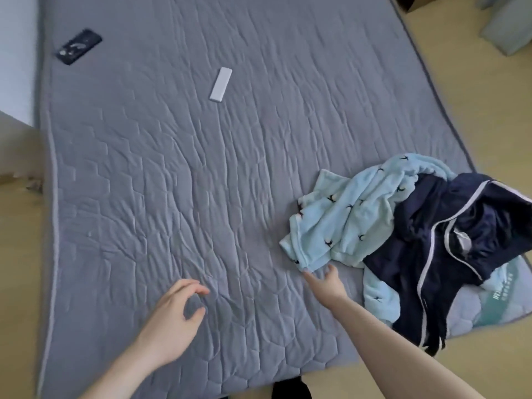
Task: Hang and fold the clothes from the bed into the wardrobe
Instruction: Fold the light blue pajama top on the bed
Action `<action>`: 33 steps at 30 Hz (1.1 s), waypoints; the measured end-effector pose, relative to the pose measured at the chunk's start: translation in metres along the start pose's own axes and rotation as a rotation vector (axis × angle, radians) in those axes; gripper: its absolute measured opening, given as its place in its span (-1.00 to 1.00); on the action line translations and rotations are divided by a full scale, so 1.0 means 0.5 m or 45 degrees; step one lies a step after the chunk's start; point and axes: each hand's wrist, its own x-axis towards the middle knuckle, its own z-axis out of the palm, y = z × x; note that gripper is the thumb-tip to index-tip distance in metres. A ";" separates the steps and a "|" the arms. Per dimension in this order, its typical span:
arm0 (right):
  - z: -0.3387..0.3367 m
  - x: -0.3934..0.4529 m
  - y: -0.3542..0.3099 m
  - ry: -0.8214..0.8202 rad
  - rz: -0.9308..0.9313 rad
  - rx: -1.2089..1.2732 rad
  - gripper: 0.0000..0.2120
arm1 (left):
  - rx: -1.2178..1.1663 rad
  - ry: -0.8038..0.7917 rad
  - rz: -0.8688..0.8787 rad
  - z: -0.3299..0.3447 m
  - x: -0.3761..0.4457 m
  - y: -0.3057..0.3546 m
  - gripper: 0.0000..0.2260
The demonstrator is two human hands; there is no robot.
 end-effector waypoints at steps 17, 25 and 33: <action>0.065 -0.064 -0.077 -0.178 -0.589 -0.271 -0.89 | -0.511 0.217 -0.152 0.010 0.157 -0.045 -0.87; 0.054 -0.260 0.037 -0.673 -0.770 -0.868 -0.64 | -0.807 -0.572 -0.370 0.106 0.119 0.050 -0.48; -0.008 -0.199 0.106 -0.410 -0.425 -0.723 -0.32 | -0.381 0.097 -0.061 0.162 0.160 0.083 -0.78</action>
